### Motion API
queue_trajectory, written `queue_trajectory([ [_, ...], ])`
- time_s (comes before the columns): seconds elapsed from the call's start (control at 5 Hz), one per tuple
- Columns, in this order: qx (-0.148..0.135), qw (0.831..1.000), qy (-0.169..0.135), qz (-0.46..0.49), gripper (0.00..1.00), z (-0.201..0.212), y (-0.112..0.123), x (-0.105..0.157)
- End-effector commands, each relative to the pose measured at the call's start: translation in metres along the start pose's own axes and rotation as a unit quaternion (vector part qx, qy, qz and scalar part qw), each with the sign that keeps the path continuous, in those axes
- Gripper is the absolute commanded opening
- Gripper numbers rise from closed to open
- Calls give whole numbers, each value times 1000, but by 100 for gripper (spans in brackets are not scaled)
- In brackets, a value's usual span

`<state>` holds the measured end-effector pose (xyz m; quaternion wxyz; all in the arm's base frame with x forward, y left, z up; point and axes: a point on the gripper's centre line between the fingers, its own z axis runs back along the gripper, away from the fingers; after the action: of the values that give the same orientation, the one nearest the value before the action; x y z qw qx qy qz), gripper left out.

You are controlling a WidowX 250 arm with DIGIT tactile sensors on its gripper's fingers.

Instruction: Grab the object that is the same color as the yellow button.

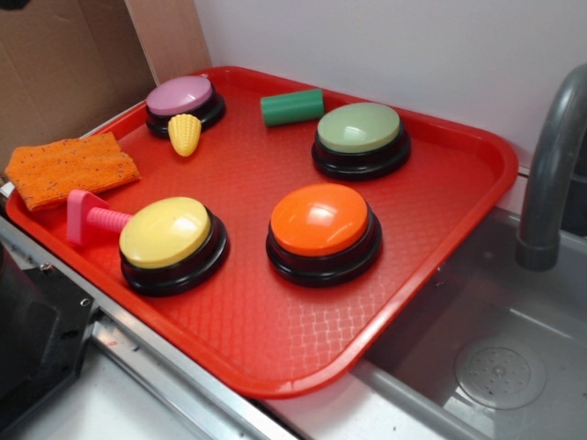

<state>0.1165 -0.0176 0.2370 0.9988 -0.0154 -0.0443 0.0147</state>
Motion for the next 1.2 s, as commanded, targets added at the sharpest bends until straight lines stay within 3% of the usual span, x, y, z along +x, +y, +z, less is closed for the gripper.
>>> queue_trajectory([
  [0.0,0,1000,0,0,100,0,0,0],
  [0.2,8,1000,10,25,100,-20,18,32],
  [0.4,34,996,-3,82,100,-49,39,66],
  [0.6,36,991,-22,125,100,-73,57,88],
  [0.8,59,972,-34,224,100,-110,87,105],
  [1.0,74,941,-55,326,100,-135,106,106],
])
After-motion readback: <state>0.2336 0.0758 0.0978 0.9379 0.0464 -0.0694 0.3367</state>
